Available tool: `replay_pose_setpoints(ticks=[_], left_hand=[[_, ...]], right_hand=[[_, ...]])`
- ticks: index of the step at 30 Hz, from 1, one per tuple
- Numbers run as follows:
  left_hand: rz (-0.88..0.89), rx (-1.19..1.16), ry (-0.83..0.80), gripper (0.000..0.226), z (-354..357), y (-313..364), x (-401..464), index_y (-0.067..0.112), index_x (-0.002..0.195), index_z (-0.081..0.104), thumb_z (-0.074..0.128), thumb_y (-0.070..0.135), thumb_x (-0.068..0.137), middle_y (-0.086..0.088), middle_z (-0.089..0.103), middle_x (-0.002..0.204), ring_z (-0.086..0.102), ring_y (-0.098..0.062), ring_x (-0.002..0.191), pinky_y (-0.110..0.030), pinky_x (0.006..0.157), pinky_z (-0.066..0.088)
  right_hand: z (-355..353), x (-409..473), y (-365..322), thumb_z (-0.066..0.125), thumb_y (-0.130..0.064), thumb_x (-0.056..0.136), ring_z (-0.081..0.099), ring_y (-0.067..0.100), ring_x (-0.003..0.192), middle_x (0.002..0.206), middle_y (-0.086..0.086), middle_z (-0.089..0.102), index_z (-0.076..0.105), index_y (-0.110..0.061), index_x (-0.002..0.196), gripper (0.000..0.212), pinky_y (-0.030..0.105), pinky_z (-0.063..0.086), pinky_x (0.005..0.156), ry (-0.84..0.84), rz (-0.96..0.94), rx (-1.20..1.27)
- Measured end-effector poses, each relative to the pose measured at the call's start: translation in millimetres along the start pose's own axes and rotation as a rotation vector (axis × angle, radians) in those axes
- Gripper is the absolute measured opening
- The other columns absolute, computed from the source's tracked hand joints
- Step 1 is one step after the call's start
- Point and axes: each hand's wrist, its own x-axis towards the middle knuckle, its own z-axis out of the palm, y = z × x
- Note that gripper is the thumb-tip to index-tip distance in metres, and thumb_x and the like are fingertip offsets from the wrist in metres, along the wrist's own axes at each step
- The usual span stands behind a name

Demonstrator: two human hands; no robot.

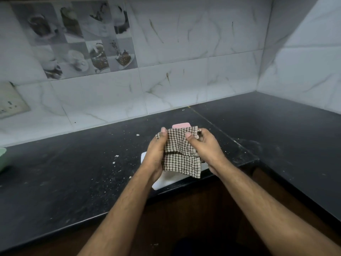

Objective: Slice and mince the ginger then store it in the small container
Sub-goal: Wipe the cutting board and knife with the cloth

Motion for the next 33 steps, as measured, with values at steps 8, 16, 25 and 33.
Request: replay_pose_setpoints(ticks=[8, 16, 25, 33], left_hand=[[0.123, 0.169, -0.214, 0.092, 2.7, 13.1, -37.8, 0.03, 0.152, 0.031, 0.065, -0.012, 0.077, -0.015, 0.057, 0.137, 0.064, -0.026, 0.111, -0.039, 0.084, 0.057], [0.292, 0.262, -0.021, 0.037, 6.3, 15.9, -52.4, 0.008, 0.122, 0.061, 0.075, 0.002, 0.088, -0.011, 0.075, 0.103, 0.074, -0.028, 0.098, -0.041, 0.079, 0.061], [0.241, 0.123, 0.091, 0.025, 1.9, 2.6, -11.1, -0.001, 0.111, 0.07, 0.072, 0.018, 0.095, -0.018, 0.076, 0.102, 0.073, -0.029, 0.09, -0.04, 0.08, 0.059], [-0.024, -0.098, 0.054, 0.032, -4.3, 16.2, 30.2, -0.002, 0.116, 0.066, 0.068, 0.023, 0.096, -0.023, 0.072, 0.108, 0.072, -0.029, 0.092, -0.038, 0.081, 0.06]], right_hand=[[-21.4, -15.0, -38.2, 0.073, -0.028, 0.09, 0.075, 0.031, 0.089, 0.097, 0.013, 0.077, 0.065, -0.005, 0.115, 0.035, 0.056, 0.059, 0.084, -0.043, 0.164, 0.224], [-26.6, -37.3, -42.6, 0.087, -0.05, 0.068, 0.073, 0.028, 0.098, 0.112, 0.011, 0.074, 0.056, -0.009, 0.129, 0.08, 0.05, 0.057, 0.091, -0.131, 0.189, 0.1], [-18.8, -19.0, -32.1, 0.031, -0.074, 0.094, 0.046, 0.004, 0.129, 0.143, -0.005, 0.049, 0.041, -0.029, 0.149, 0.072, 0.032, 0.039, 0.108, -0.179, -0.296, -0.46], [-0.1, 29.8, -12.1, 0.066, -0.031, 0.097, 0.058, 0.002, 0.119, 0.129, -0.011, 0.063, 0.058, -0.022, 0.137, 0.042, 0.034, 0.048, 0.1, -0.201, -0.431, -0.492]])
